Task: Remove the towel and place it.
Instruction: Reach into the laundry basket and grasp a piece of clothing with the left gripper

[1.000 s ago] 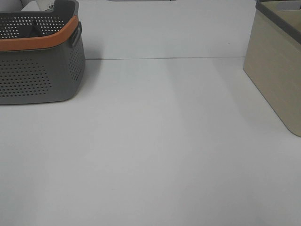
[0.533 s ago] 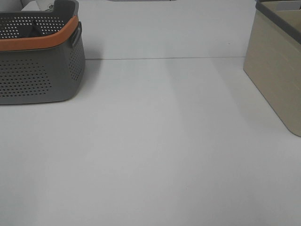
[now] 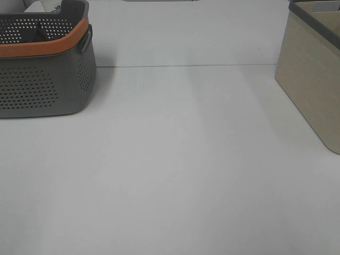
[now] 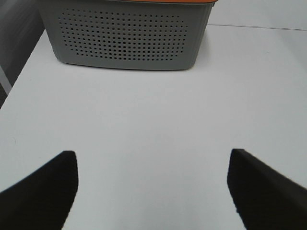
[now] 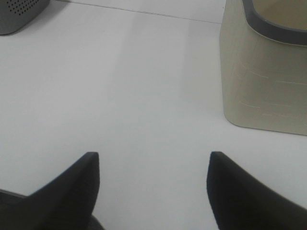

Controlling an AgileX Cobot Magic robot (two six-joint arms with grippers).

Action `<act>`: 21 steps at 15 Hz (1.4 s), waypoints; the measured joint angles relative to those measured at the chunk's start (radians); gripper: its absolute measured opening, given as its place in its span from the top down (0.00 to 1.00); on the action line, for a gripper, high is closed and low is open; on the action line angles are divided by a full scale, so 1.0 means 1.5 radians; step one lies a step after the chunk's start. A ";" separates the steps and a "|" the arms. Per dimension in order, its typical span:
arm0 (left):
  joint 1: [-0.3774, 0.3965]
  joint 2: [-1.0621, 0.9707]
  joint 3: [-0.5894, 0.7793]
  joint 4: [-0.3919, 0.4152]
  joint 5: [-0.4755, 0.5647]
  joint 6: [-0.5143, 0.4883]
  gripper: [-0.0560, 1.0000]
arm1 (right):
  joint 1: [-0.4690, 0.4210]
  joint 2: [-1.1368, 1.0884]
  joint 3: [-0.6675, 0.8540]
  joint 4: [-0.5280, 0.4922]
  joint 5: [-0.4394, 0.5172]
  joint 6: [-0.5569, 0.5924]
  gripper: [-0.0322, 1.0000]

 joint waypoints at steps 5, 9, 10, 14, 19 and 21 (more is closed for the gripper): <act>0.000 0.000 0.000 0.002 0.000 -0.003 0.20 | 0.000 0.000 0.000 0.000 0.000 0.000 0.34; 0.000 0.003 0.000 0.040 0.000 -0.055 0.20 | 0.000 0.000 0.000 0.000 0.000 0.000 0.34; 0.000 0.009 0.000 0.047 0.000 -0.062 0.20 | 0.000 0.000 0.000 0.000 0.000 0.000 0.34; 0.000 0.079 -0.023 0.053 -0.001 -0.075 0.20 | 0.000 0.000 0.000 0.000 0.000 0.000 0.34; 0.000 0.227 -0.090 0.070 -0.041 -0.081 0.21 | 0.000 0.000 0.000 0.000 0.000 0.000 0.34; 0.000 0.298 -0.128 0.081 -0.067 -0.099 0.22 | 0.000 0.000 0.000 0.000 0.000 0.000 0.34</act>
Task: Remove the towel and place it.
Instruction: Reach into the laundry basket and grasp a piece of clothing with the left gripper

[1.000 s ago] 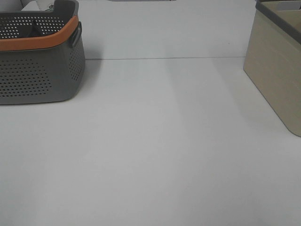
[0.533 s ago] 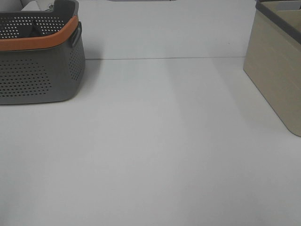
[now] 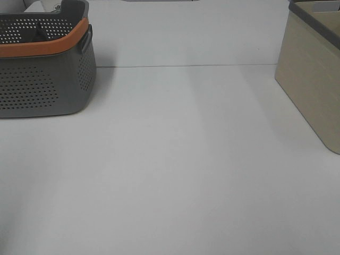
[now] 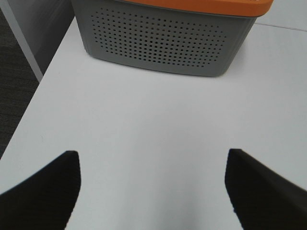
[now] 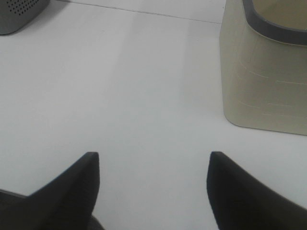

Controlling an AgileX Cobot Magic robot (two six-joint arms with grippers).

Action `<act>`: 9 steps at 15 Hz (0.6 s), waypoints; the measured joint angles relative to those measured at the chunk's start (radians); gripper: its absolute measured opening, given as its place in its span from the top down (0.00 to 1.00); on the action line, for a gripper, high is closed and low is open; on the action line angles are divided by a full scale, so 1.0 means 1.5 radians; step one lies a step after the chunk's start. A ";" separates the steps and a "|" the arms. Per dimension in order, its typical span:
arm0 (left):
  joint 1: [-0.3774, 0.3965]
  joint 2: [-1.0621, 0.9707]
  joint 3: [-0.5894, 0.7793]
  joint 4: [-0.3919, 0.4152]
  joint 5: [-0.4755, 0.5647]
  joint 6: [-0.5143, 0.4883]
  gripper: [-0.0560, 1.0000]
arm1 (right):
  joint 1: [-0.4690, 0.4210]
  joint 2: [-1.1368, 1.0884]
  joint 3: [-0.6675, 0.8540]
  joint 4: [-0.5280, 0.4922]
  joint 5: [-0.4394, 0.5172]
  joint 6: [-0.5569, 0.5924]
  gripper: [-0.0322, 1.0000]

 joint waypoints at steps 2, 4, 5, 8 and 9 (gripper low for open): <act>0.000 0.081 -0.044 0.000 -0.030 -0.011 0.22 | 0.000 0.000 0.000 0.000 0.000 0.000 0.34; 0.000 0.166 -0.094 0.000 -0.051 -0.021 0.22 | 0.000 0.000 0.000 0.000 0.000 0.000 0.34; 0.000 0.208 -0.120 0.000 -0.057 -0.030 0.22 | 0.000 0.000 0.000 0.000 0.000 0.000 0.34; 0.000 0.365 -0.251 0.000 -0.071 -0.056 0.22 | 0.000 0.000 0.000 0.000 0.000 0.000 0.34; 0.000 0.411 -0.292 0.000 -0.075 -0.064 0.22 | 0.000 0.000 0.000 0.000 0.000 0.000 0.34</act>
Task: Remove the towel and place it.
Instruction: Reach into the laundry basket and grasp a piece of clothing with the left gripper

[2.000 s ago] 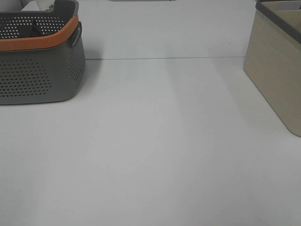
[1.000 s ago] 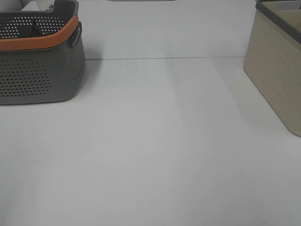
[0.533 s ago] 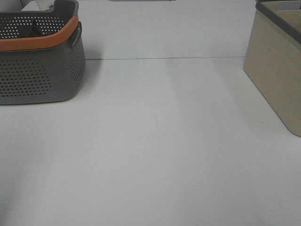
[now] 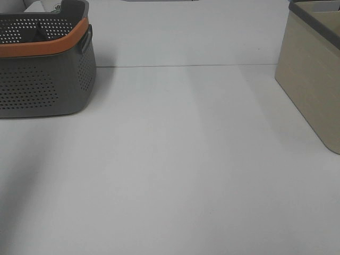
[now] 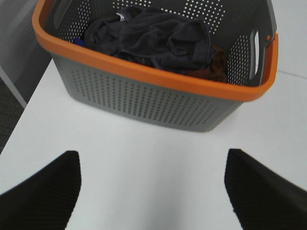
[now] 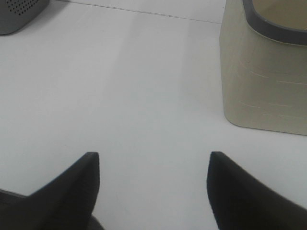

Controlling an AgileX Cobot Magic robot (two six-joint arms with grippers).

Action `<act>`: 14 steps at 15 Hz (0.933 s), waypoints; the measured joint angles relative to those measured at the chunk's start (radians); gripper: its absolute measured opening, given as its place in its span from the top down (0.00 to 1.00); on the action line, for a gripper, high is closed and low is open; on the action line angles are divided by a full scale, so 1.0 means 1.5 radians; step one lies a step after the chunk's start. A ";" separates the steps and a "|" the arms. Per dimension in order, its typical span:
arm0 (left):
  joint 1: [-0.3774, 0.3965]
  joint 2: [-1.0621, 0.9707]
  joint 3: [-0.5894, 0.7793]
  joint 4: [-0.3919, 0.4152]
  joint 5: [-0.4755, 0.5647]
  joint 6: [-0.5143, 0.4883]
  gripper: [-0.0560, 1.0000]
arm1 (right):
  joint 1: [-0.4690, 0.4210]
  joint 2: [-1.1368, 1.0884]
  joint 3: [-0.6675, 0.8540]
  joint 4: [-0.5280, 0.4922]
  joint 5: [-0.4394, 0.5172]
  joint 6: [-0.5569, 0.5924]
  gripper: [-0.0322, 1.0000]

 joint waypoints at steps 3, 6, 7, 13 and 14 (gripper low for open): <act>0.000 0.115 -0.119 0.000 -0.001 -0.021 0.22 | 0.000 0.000 0.000 0.000 0.000 0.000 0.34; 0.000 0.259 -0.269 0.000 -0.001 -0.061 0.22 | 0.000 0.000 0.000 0.000 0.000 0.000 0.34; 0.000 0.308 -0.320 0.001 -0.001 -0.080 0.22 | 0.000 0.000 0.000 0.000 0.000 0.000 0.34; -0.077 0.573 -0.599 0.156 0.064 -0.222 0.22 | 0.000 0.000 0.000 0.000 0.000 0.000 0.34; -0.095 0.612 -0.645 0.193 0.079 -0.255 0.22 | 0.000 0.000 0.000 0.000 0.000 0.000 0.34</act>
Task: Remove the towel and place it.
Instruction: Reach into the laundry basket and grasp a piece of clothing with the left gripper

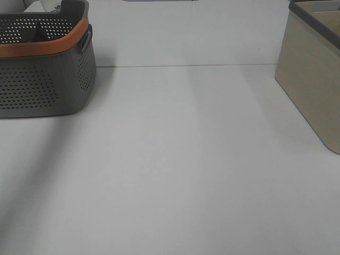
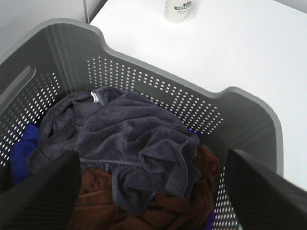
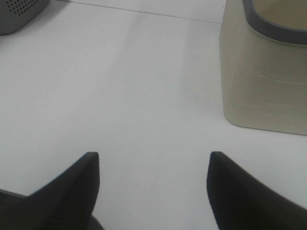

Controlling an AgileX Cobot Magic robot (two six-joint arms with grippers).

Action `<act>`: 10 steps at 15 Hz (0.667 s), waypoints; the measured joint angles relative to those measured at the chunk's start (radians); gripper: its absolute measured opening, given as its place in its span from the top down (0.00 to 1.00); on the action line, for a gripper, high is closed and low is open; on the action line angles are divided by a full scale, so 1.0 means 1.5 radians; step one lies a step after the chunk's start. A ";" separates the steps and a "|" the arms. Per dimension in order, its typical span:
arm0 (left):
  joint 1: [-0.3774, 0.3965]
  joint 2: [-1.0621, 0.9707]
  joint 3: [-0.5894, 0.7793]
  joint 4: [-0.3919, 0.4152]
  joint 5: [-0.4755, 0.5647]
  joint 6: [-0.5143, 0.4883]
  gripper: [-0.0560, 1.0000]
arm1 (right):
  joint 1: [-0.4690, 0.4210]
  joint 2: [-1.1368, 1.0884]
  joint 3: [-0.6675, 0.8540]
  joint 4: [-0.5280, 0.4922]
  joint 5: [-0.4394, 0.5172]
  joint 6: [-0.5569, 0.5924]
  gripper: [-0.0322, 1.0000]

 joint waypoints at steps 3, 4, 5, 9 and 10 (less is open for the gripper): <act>-0.024 0.123 -0.113 0.039 0.013 -0.108 0.22 | 0.000 0.000 0.000 0.000 0.000 0.000 0.34; -0.024 0.149 -0.127 0.041 0.013 -0.134 0.22 | 0.000 0.000 0.000 0.000 0.000 0.000 0.34; -0.024 0.177 -0.135 0.041 0.012 -0.165 0.22 | 0.000 0.000 0.000 0.000 0.000 0.000 0.34; -0.025 0.241 -0.140 0.041 -0.007 -0.216 0.23 | 0.000 0.000 0.002 0.000 0.000 0.001 0.34; -0.025 0.251 -0.140 0.041 -0.012 -0.218 0.23 | 0.000 0.000 0.002 0.000 0.000 0.001 0.34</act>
